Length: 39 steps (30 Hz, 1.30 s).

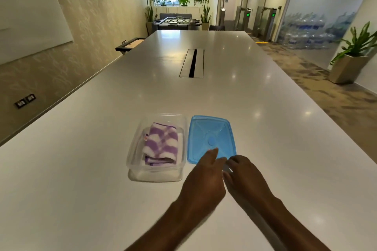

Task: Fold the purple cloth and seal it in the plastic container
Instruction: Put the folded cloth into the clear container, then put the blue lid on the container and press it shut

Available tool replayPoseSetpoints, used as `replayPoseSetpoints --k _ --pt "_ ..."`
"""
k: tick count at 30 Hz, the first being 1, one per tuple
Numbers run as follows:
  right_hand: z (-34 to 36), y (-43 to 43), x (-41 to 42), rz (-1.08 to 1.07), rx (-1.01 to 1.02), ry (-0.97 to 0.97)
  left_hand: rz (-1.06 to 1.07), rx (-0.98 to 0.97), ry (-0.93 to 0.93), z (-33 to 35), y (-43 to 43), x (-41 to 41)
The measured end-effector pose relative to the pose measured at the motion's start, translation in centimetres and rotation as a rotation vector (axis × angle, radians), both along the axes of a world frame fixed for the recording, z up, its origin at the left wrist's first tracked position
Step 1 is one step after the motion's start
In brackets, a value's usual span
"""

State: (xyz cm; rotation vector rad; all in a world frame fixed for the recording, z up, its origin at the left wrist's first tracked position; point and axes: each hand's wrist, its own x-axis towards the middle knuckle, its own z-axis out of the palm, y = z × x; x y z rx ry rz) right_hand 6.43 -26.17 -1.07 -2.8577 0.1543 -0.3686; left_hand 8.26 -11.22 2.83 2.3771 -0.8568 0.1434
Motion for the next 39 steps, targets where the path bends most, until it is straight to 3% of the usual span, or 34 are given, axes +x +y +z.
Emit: replayPoseSetpoints --k 7,10,12,15,19,22,27,30,33,36,39 --pt "-0.4 -1.0 -3.6 -0.025 0.007 -0.081 0.036 0.288 -0.049 -5.0 -1.7 -0.1" --pt "-0.7 -1.3 -4.8 -0.02 0.024 -0.063 0.013 0.34 -0.039 -5.4 -1.8 -0.7" --pt "-0.9 -1.2 -5.5 -0.011 0.048 -0.052 0.0 0.33 -0.153 -4.9 -1.9 -1.2" --pt "-1.2 -0.8 -6.3 -0.079 0.242 -0.101 -0.074 0.225 -0.229 -4.8 -1.9 -1.7" --pt "0.2 -0.5 -7.0 -0.227 0.579 -0.333 -0.038 0.13 -0.276 -4.1 -2.0 -1.9" --pt "1.2 0.2 -7.1 -0.27 0.883 -0.34 0.006 0.061 -0.261 -3.2 -2.0 -2.2" --pt "1.3 1.6 -6.0 -0.385 1.321 -0.328 0.138 -0.164 -0.11 -1.0 -1.4 -2.3" --pt "1.4 3.0 -4.7 -0.401 1.684 -0.074 0.241 -0.359 -0.035 0.9 -1.1 -2.5" --pt "2.9 4.7 -3.7 -0.251 1.987 0.252 0.368 -0.662 0.106 2.6 -0.5 -2.7" --pt "4.3 5.8 -2.6 -0.035 2.068 0.273 0.468 -0.905 0.277 3.4 0.6 -2.5" --pt "5.4 6.7 -1.2 -0.016 1.843 0.143 0.477 -1.054 0.348 3.8 2.2 -2.3"
